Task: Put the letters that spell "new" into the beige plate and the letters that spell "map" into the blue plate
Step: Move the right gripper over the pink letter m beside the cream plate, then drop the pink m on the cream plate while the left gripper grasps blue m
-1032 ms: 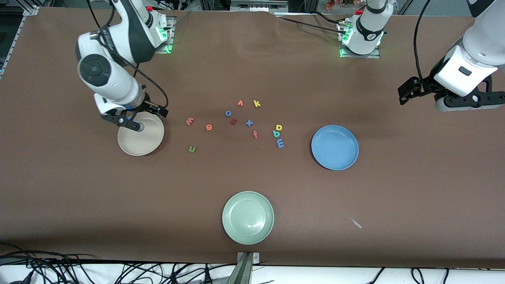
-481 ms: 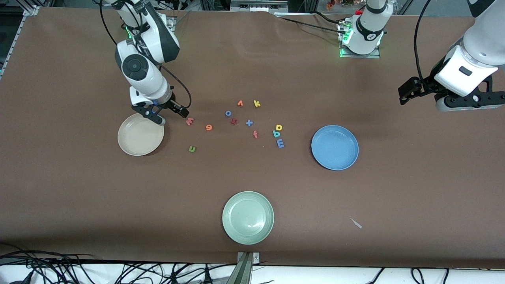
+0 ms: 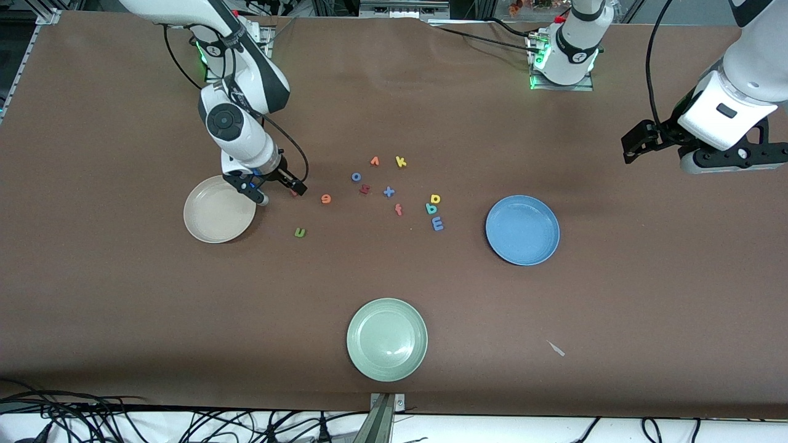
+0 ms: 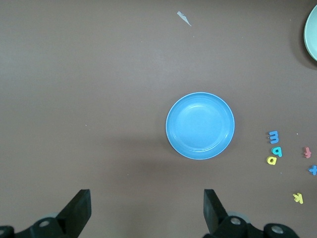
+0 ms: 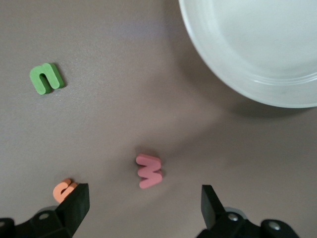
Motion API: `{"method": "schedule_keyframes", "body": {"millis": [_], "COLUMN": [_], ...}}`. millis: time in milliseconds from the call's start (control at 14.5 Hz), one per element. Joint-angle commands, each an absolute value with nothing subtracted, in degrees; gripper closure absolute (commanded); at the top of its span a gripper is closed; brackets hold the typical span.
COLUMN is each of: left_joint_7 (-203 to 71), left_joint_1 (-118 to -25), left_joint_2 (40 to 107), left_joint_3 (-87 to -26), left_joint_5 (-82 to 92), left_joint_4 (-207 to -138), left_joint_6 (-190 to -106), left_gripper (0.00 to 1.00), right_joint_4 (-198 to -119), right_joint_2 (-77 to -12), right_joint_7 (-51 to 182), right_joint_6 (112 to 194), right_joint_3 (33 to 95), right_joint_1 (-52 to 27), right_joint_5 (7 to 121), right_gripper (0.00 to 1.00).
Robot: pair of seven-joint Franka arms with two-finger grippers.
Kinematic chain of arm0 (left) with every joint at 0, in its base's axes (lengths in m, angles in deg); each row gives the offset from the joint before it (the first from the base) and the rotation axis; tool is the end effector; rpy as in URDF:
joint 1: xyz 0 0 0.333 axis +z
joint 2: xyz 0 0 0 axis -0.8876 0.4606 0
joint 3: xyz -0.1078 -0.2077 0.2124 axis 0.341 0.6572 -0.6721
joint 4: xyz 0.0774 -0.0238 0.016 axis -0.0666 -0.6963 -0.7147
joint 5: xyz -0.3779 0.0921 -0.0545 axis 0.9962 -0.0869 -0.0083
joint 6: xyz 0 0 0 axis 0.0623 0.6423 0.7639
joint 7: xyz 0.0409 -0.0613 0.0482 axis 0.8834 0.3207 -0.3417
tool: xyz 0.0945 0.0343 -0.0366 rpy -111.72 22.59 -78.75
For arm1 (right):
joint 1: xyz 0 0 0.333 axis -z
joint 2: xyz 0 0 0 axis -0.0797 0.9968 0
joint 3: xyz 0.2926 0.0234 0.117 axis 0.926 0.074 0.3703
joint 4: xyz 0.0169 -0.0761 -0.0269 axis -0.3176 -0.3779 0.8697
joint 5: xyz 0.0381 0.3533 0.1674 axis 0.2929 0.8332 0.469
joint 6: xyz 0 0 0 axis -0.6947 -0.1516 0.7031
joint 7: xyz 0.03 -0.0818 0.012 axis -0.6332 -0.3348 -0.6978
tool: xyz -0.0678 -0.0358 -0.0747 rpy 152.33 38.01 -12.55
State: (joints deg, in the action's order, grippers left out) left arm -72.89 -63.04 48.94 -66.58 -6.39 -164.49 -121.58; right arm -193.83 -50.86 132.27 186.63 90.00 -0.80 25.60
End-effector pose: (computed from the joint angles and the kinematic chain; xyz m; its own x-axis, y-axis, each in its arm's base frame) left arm 0.5545 -0.0801 0.6036 0.9967 0.0766 -0.0269 0.0754 -0.9962 -0.0427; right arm 0.4591 0.2299 0.2101 0.8116 -0.5768 -0.0931 -0.5807 -0.8139 -0.0198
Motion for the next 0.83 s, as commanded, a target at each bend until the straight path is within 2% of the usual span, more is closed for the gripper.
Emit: {"method": "schedule_keyframes", "body": {"millis": [0,481,619,688,756], "left_joint_7": [-71.88,-71.71,-71.88,-71.88,-71.88], "left_joint_1": [-62.93,-63.19,-63.89,-63.98,-64.07], "left_joint_2": [49.61,50.14,51.01,51.37,52.15], "left_joint_3": [-66.66,-66.58,-66.31,-66.23,-65.44], "left_joint_5": [-7.71,-7.63,-7.54,-7.45,-7.19], "left_joint_4": [-162.81,-162.98,-163.16,-163.25,-163.25], "left_joint_6": [-120.62,-120.27,-120.19,-120.18,-120.18], "left_gripper": [0.00,0.00,0.00,0.00,0.00], "right_joint_4": [-193.68,-193.42,-193.42,-193.42,-193.42], "right_joint_2": [-48.49,-44.71,-44.36,-44.36,-44.27], "right_joint_7": [133.64,133.47,133.38,133.47,133.47], "right_joint_6": [189.18,192.17,192.78,192.78,192.78], "right_joint_3": [90.26,90.17,90.08,90.08,90.08], "right_joint_1": [-0.52,-0.44,-0.44,-0.44,-0.44], "right_joint_5": [24.56,23.95,23.86,23.86,23.95], "right_gripper": [0.00,0.01,0.10,0.17,0.30]}}
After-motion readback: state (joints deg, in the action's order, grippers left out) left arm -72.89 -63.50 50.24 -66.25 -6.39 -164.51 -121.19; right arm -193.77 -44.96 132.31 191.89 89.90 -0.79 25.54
